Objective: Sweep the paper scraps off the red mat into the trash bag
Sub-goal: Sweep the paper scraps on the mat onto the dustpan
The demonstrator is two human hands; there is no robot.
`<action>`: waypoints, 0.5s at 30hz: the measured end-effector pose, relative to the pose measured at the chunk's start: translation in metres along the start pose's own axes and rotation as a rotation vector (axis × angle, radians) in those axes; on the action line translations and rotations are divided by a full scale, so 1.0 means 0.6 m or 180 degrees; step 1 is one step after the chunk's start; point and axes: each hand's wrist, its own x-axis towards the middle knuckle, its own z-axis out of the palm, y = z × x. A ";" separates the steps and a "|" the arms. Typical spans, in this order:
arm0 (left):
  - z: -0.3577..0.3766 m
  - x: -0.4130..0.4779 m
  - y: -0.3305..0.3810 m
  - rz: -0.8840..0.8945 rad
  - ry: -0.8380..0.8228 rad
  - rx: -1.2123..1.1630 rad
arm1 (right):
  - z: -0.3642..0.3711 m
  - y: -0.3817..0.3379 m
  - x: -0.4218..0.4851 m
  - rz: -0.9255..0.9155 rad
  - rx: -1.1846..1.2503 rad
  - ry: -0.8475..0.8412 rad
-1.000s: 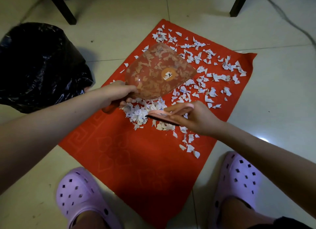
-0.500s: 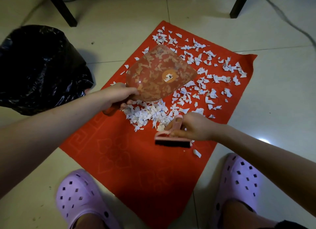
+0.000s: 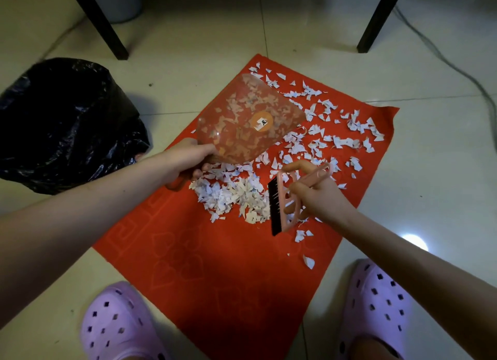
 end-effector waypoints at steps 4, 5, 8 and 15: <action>0.002 0.004 -0.003 -0.0029 -0.0048 0.0053 | 0.000 -0.009 0.005 0.0245 -0.0078 -0.0206; 0.003 0.005 -0.003 -0.0032 -0.0064 0.0077 | 0.001 -0.008 0.007 0.0186 -0.0252 -0.0186; 0.005 0.007 -0.004 -0.0056 -0.0090 0.0142 | 0.002 -0.008 0.010 0.0099 -0.0558 0.0053; 0.013 0.003 0.003 -0.0073 -0.0114 0.0213 | -0.036 -0.025 -0.002 0.0028 -0.1007 -0.0197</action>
